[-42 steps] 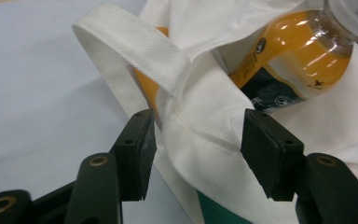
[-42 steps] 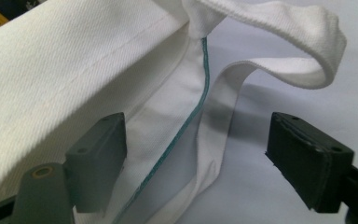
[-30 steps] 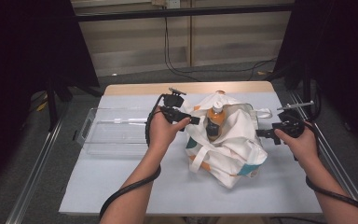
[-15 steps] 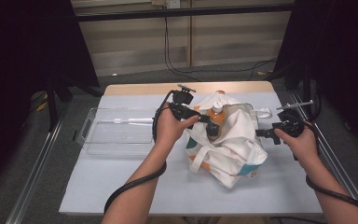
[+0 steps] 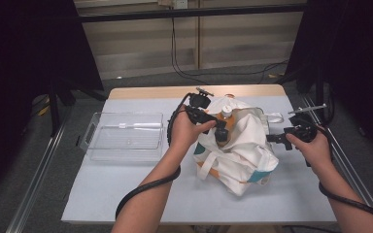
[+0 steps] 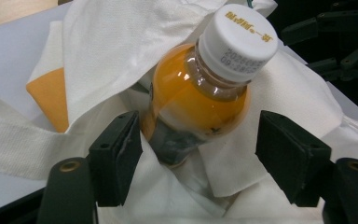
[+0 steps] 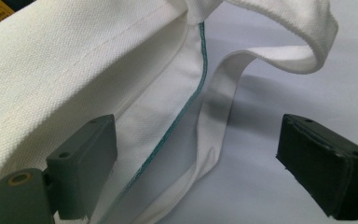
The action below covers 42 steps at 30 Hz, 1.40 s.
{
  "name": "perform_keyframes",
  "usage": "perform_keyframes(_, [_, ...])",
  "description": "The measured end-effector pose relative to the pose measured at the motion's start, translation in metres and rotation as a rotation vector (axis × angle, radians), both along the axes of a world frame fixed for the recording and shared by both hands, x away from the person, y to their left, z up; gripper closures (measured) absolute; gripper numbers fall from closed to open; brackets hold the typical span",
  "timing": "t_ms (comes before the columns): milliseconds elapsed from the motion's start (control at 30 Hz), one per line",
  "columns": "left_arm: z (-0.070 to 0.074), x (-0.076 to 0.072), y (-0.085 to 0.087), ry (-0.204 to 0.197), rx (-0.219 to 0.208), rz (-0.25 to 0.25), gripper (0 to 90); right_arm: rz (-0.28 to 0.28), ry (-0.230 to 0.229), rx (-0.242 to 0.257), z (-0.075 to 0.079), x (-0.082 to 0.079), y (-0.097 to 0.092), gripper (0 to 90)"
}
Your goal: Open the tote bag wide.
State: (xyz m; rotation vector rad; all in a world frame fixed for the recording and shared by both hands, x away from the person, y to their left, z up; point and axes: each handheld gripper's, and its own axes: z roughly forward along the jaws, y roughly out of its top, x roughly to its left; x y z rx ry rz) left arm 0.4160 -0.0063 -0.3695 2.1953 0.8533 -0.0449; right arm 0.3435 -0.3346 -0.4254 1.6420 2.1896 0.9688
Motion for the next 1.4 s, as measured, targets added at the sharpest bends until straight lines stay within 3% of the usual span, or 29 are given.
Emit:
perform_keyframes(267, [-0.003, 0.002, -0.013, -0.021, 0.016, -0.018, 27.8, -0.003, 0.006, -0.002, -0.001, 0.001, -0.001, 11.5])
perform_keyframes(333, [-0.004, 0.002, -0.017, -0.02, 0.003, 0.0, 27.3, 0.0, 0.005, -0.004, -0.001, 0.002, -0.002, 11.5])
perform_keyframes(367, [-0.004, 0.003, -0.017, -0.027, 0.022, -0.019, 26.3, -0.005, 0.005, -0.002, -0.001, 0.001, -0.002, 11.5])
perform_keyframes(500, [-0.006, 0.004, -0.021, -0.036, 0.027, -0.01, 24.6, -0.006, 0.006, 0.003, -0.001, 0.001, -0.003, 11.4])
perform_keyframes(533, [-0.007, 0.004, -0.024, -0.033, 0.007, 0.006, 24.4, -0.007, 0.012, 0.006, -0.001, 0.001, -0.003, 11.4])
perform_keyframes(667, [-0.006, 0.005, -0.027, -0.043, 0.049, -0.026, 23.0, -0.005, 0.008, 0.005, -0.002, 0.002, -0.005, 11.3])
perform_keyframes(700, [-0.007, 0.005, -0.029, -0.044, 0.037, -0.014, 22.8, -0.005, 0.011, 0.003, -0.003, 0.002, -0.005, 11.3])
perform_keyframes(1400, [-0.013, 0.011, -0.035, -0.04, 0.074, -0.024, 27.2, -0.003, 0.015, 0.001, -0.002, 0.003, -0.002, 11.2])
